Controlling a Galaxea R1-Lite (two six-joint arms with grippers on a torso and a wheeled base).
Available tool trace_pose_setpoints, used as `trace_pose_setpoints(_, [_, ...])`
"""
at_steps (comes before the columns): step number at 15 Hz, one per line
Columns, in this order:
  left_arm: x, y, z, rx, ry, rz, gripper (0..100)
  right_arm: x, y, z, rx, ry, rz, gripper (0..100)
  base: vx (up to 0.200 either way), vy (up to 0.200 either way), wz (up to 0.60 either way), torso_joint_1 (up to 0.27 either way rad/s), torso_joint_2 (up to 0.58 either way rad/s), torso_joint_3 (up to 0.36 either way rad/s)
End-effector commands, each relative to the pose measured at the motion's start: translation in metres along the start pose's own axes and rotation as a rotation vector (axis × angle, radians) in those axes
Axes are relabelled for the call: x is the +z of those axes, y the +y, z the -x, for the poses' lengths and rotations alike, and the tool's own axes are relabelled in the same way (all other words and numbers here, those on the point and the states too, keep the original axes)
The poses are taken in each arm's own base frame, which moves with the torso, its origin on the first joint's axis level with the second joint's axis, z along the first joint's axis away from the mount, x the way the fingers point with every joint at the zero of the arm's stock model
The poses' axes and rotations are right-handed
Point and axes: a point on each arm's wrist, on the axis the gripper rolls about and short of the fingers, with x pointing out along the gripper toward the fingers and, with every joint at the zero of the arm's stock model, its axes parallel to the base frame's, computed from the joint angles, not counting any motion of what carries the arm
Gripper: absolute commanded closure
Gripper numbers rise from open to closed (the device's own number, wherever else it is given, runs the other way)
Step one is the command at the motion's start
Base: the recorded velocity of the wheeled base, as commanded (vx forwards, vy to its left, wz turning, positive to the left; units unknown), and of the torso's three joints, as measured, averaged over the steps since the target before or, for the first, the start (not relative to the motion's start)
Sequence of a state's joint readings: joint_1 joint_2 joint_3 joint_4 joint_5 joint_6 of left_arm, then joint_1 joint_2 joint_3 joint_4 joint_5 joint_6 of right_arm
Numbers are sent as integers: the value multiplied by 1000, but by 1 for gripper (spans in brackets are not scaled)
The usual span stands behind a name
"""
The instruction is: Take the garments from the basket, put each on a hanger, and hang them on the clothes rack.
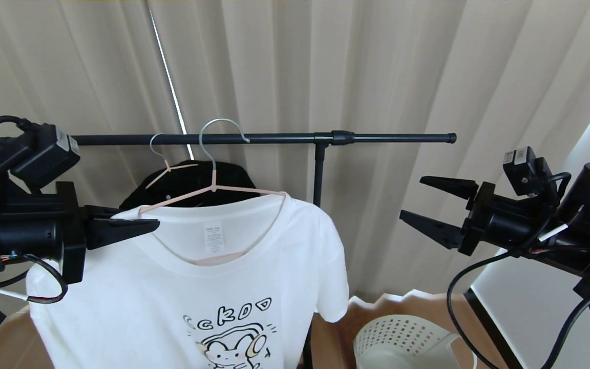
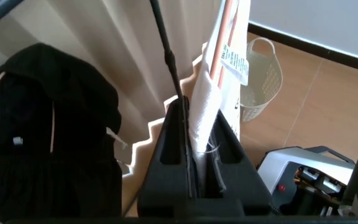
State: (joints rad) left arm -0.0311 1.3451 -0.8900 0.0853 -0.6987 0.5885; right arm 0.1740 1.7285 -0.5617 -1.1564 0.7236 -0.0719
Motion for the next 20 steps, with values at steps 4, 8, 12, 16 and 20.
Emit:
trace_pose_setpoints(4, [-11, 4, -9, -4, 45, 72, 100, 15, 6, -3, -18, -41, -6, 0, 0, 0, 0, 0, 0, 0])
trace_pose_setpoints(8, [-14, 10, -16, 54, 92, 109, 100, 15, 7, -3, -18, -41, -6, 0, 0, 0, 0, 0, 0, 0])
trace_pose_setpoints(12, [-17, 21, -27, 125, 96, 158, 100, 16, 6, -2, -19, -43, -5, 0, 0, 0, 0, 0, 0, 0])
trace_pose_setpoints(16, [-20, 29, -38, 165, 85, 219, 100, 16, 7, -2, -18, -43, -5, 0, 0, 0, 0, 0, 0, 0])
trace_pose_setpoints(20, [-23, 36, -46, 173, 63, 272, 100, 15, 7, -2, -19, -41, -6, 0, 0, 0, 0, 0, 0, 0])
